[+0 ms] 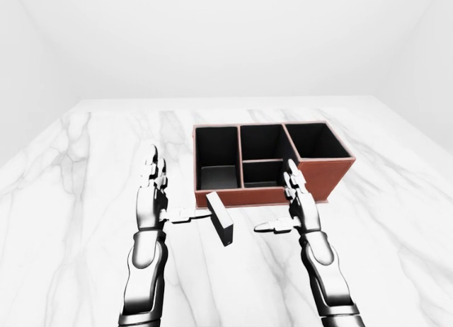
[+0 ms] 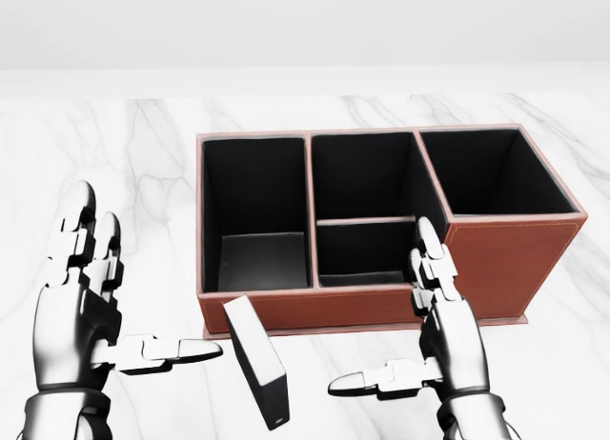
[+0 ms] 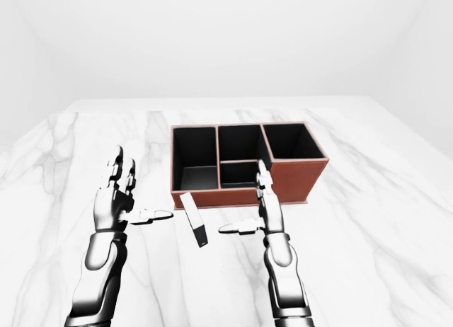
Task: Pick up the book and place it in the right compartment of the caddy.
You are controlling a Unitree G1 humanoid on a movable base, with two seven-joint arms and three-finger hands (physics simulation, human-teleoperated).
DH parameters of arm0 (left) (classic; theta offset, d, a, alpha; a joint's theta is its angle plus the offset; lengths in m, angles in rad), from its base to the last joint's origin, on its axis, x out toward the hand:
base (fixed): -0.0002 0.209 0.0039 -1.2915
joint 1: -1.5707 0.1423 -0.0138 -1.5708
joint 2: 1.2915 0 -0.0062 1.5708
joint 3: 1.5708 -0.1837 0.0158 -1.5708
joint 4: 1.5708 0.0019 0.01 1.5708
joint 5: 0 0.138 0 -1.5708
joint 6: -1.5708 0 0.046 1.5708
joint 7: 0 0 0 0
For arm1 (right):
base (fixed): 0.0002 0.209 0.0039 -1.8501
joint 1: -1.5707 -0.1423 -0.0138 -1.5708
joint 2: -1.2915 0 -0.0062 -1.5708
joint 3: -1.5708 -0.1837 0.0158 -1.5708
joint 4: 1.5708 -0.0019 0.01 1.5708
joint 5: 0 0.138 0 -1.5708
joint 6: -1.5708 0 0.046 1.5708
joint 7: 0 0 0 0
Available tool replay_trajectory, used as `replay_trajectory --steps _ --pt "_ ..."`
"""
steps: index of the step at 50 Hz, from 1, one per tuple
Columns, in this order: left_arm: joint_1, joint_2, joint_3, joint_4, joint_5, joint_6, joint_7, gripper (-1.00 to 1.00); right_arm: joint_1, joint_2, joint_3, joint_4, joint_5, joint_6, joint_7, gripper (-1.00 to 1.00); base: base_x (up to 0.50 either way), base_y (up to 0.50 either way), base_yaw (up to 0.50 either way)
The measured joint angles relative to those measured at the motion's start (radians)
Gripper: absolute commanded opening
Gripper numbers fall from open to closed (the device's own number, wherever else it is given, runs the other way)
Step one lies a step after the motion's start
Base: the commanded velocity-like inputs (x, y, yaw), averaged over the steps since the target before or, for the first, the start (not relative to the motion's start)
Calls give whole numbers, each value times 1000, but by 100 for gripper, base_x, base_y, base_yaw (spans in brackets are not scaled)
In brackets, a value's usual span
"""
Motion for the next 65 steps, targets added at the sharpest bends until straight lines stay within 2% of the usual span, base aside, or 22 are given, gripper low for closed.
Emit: replay_trajectory --steps 28,65 --pt "1 -1 -12 4 23 0 -4 100 -6 14 43 60 -42 0 -9 100 0 0 0" --pt "1 -2 -15 -1 22 0 -5 100 85 40 230 33 -118 0 -60 100 0 0 0"
